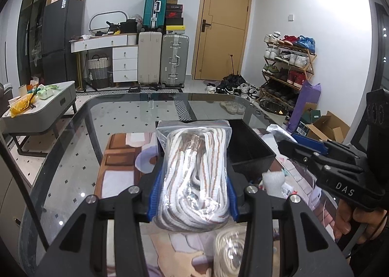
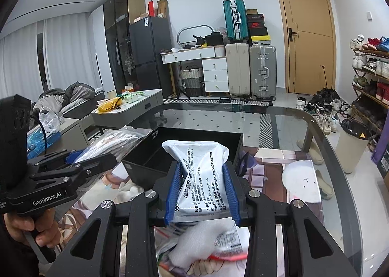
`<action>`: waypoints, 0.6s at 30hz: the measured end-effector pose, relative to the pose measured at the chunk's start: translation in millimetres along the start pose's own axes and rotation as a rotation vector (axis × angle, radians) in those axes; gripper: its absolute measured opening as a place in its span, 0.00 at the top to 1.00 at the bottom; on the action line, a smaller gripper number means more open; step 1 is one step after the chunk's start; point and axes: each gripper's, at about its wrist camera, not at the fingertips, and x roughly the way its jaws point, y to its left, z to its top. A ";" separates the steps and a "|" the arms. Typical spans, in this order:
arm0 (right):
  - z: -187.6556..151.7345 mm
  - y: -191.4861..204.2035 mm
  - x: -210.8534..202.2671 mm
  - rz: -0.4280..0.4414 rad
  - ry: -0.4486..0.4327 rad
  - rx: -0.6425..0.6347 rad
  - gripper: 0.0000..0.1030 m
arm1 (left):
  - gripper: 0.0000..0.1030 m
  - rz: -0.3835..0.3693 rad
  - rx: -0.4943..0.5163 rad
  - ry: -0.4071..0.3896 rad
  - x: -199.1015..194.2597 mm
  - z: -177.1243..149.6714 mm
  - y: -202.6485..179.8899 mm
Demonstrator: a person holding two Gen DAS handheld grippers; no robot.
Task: Organize soft objects
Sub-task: 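Carry the rope bag with the left tool while the right tool carries the packet into the black box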
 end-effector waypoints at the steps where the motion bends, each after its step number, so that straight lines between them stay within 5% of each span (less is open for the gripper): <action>1: 2.1 -0.8 2.1 0.000 0.000 0.000 0.66 | 0.59 0.002 0.001 0.001 2.6 2.3 -0.2; 18: 26.9 1.5 52.5 0.023 0.060 -0.024 0.66 | 0.59 0.048 0.003 0.029 46.9 25.0 0.9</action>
